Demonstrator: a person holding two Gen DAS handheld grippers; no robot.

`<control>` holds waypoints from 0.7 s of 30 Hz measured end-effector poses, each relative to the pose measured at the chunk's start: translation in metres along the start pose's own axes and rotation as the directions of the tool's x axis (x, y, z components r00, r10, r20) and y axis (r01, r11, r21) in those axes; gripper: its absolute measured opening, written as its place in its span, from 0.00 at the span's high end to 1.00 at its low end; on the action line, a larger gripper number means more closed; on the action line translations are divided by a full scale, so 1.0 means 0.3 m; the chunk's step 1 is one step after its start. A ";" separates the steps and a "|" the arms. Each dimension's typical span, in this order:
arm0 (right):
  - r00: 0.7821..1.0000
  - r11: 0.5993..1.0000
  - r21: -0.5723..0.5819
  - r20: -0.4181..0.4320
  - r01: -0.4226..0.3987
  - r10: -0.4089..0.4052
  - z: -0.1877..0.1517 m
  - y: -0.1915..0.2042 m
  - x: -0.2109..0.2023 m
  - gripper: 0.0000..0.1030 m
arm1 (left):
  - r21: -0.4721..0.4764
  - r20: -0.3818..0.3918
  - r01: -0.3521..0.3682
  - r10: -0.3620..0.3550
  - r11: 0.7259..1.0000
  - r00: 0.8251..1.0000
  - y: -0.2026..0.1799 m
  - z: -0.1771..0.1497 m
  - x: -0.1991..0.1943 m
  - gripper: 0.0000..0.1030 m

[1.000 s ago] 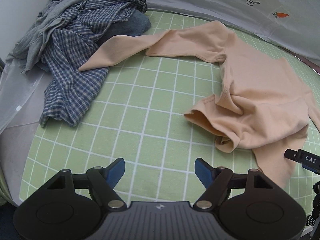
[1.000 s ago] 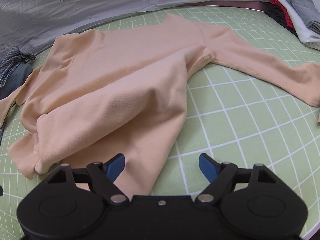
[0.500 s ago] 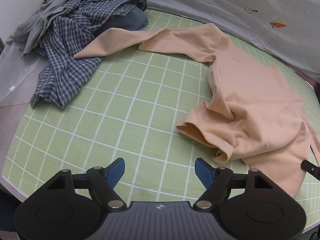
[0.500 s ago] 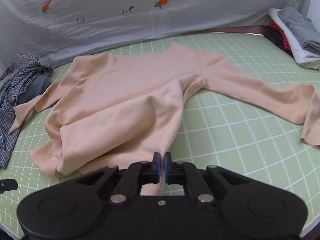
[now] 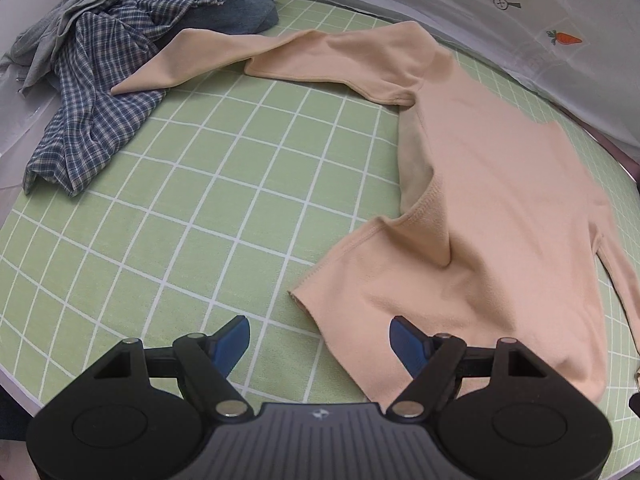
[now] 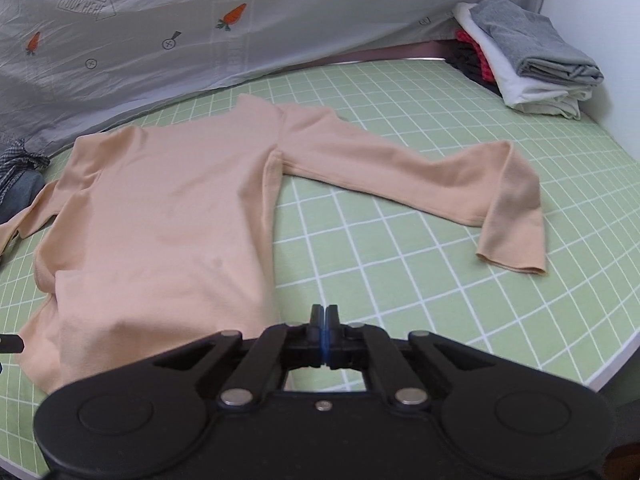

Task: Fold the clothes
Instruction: 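Grasp the beige shirt hem with the right gripper and pull it straight, then grasp the hem with the left gripper while the right gripper holds it, then release both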

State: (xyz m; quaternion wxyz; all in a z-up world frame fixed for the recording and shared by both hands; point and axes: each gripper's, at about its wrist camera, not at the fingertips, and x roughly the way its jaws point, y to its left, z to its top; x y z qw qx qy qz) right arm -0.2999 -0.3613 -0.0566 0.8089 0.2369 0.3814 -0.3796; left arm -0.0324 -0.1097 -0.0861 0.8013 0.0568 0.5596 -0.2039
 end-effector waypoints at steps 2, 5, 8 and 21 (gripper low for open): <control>1.000 1.000 0.025 -0.023 -0.011 0.012 -0.007 -0.027 0.009 0.94 | -0.005 -0.006 -0.011 0.011 1.000 1.000 0.008 0.014 0.013 0.25; 0.998 0.999 0.018 -0.054 -0.035 0.036 -0.021 -0.011 0.024 0.67 | -0.011 -0.022 -0.013 0.013 1.000 1.000 0.020 0.033 0.031 0.25; 0.993 0.997 0.004 -0.086 -0.076 0.076 -0.037 0.025 0.041 0.61 | -0.007 -0.041 -0.013 0.012 1.000 0.999 0.027 0.046 0.054 0.25; 0.977 0.997 0.033 -0.199 -0.073 0.078 -0.073 0.082 0.125 0.63 | -0.069 -0.028 0.140 -0.143 0.988 0.989 0.066 0.047 0.072 0.97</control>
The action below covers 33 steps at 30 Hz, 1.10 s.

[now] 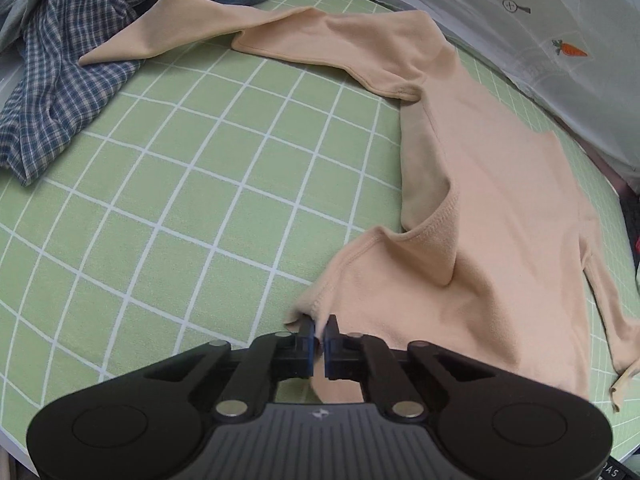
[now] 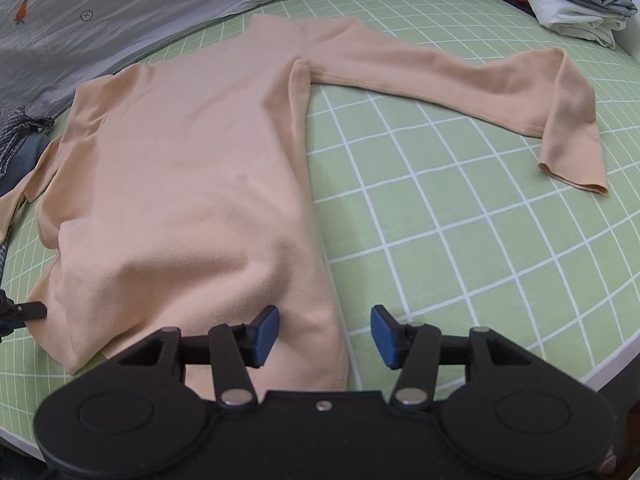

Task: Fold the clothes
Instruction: 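Grasp the hem with the left gripper while the right gripper holds it, then release both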

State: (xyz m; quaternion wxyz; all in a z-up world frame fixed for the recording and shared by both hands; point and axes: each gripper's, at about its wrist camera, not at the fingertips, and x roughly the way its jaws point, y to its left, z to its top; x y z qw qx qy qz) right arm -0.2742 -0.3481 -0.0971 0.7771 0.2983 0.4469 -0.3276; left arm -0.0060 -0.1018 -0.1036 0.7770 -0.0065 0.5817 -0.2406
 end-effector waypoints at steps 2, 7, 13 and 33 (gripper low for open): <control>1.000 1.000 -0.026 -0.005 -0.011 0.010 0.002 0.011 0.003 0.79 | -0.023 0.024 0.004 -0.003 1.000 1.000 0.017 -0.012 -0.030 0.97; 0.999 0.997 -0.063 0.011 -0.035 0.036 0.009 0.012 -0.015 0.95 | -0.093 0.062 -0.015 0.021 0.996 0.998 0.083 -0.072 -0.132 0.97; 0.998 0.998 -0.030 0.011 -0.055 0.055 0.024 -0.050 -0.038 0.95 | -0.129 0.048 -0.040 0.046 0.991 0.998 0.116 -0.178 -0.192 0.97; 0.999 0.983 -0.181 -0.003 0.035 -0.036 0.061 -0.163 -0.021 0.95 | -0.091 -0.031 -0.089 0.087 0.992 0.996 -0.065 -0.311 -0.140 0.97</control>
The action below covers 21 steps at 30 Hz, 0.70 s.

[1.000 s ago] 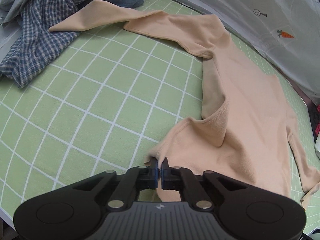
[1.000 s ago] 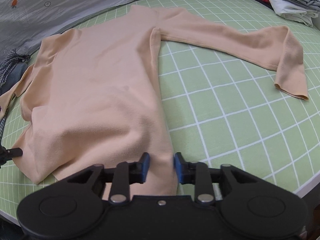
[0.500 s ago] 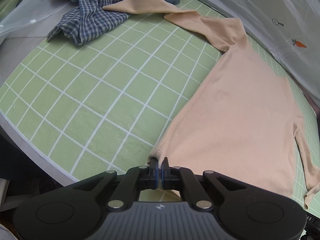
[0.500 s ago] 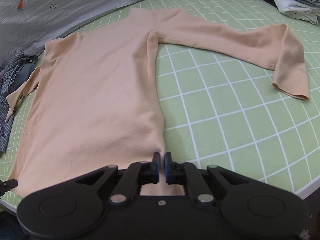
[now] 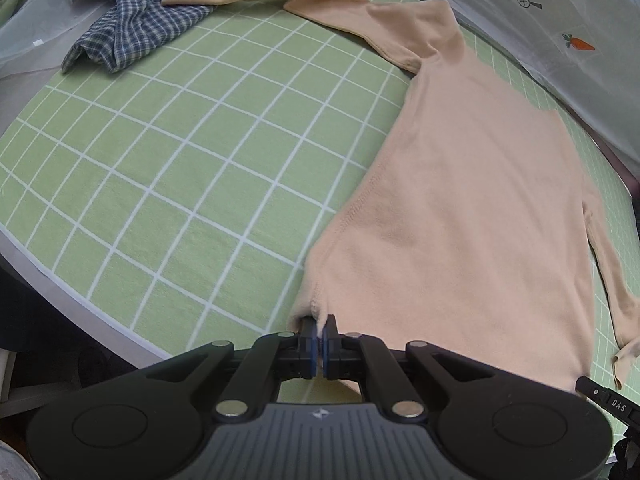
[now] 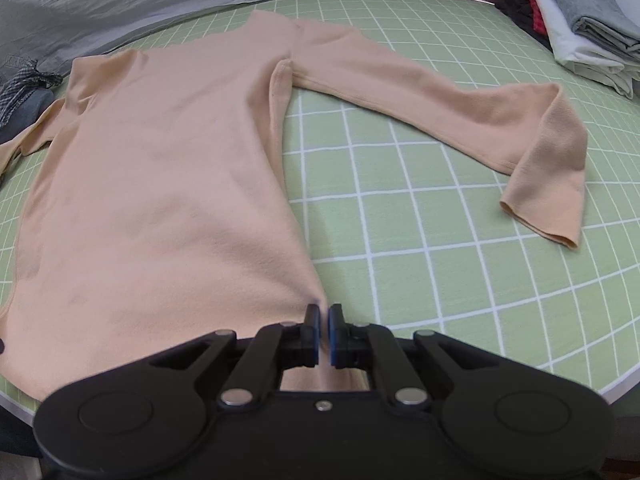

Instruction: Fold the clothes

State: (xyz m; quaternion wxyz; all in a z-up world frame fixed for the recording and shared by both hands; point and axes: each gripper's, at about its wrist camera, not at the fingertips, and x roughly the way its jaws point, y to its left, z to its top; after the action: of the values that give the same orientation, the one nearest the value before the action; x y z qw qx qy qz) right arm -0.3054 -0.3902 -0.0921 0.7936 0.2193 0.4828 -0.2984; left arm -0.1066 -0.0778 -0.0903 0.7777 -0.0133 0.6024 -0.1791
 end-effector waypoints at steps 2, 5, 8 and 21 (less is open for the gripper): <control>1.000 1.000 -0.012 0.000 0.004 -0.004 0.010 -0.019 0.002 0.95 | -0.010 -0.006 -0.004 0.004 1.000 1.000 -0.015 -0.020 0.003 0.96; 0.999 0.999 -0.004 -0.011 -0.046 0.046 0.024 -0.056 0.008 0.95 | -0.039 0.011 -0.031 0.032 0.999 0.999 -0.033 -0.031 -0.003 0.88; 0.993 0.991 0.060 0.001 -0.121 0.121 0.049 -0.109 0.000 0.69 | -0.085 0.058 -0.055 0.060 0.995 0.996 -0.056 -0.019 -0.031 0.57; 0.988 0.981 0.162 0.127 -0.108 0.088 0.226 -0.332 0.030 0.28 | -0.039 0.157 -0.069 0.075 0.997 0.985 -0.384 0.123 -0.003 0.34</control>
State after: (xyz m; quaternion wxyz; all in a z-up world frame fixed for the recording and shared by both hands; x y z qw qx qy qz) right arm -0.3275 -0.5081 -0.0763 0.8133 0.2911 0.3962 -0.3112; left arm -0.1023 -0.1925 -0.0522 0.8289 -0.0188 0.5415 -0.1391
